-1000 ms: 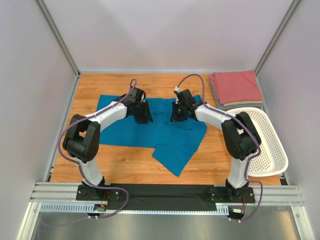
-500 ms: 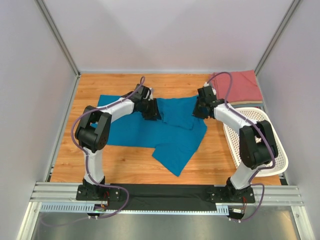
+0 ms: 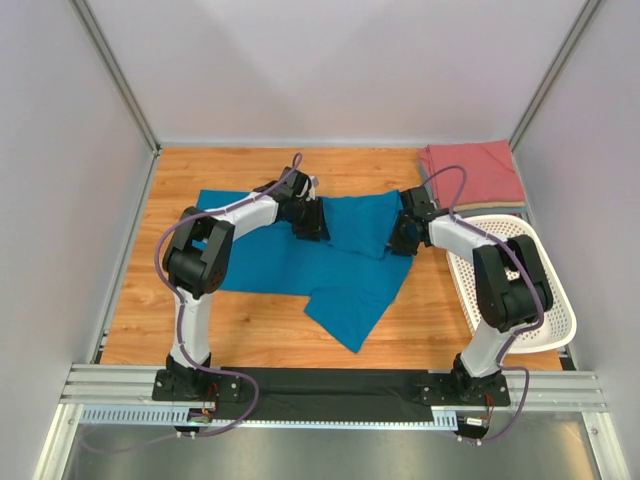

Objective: Fold and stack the t-shirts
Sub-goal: Fold the tshirt

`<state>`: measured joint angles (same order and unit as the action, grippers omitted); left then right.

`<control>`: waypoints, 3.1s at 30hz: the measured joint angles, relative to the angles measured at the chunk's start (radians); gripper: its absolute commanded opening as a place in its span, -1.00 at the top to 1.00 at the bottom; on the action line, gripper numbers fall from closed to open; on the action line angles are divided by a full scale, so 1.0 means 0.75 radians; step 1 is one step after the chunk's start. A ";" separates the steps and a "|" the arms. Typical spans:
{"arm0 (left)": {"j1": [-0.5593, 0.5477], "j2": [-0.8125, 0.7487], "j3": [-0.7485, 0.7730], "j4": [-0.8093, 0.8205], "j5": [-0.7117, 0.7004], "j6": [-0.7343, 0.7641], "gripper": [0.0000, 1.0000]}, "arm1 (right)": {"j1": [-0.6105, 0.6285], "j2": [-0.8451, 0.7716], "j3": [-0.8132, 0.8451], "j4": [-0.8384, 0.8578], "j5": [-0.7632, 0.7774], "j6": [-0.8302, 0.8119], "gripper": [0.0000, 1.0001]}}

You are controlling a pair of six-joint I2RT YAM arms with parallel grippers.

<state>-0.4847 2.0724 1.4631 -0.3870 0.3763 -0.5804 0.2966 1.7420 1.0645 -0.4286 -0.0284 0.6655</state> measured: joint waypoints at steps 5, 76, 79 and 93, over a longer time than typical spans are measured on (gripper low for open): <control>0.000 0.023 0.039 -0.019 -0.007 0.014 0.11 | 0.023 0.007 -0.018 0.028 -0.025 0.050 0.46; -0.014 0.140 0.312 -0.439 -0.163 0.003 0.75 | 0.289 -0.237 -0.247 0.121 0.307 0.383 0.67; -0.014 0.145 0.312 -0.458 -0.165 0.019 0.49 | 0.271 -0.217 -0.212 0.088 0.309 0.360 0.31; 0.135 0.126 0.413 -0.594 -0.242 0.095 0.29 | -0.103 0.019 0.279 0.053 0.183 -0.021 0.27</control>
<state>-0.3836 2.1670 1.7729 -0.8322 0.1947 -0.5091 0.2192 1.7565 1.2736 -0.3889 0.1085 0.6495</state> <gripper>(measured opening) 0.349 0.349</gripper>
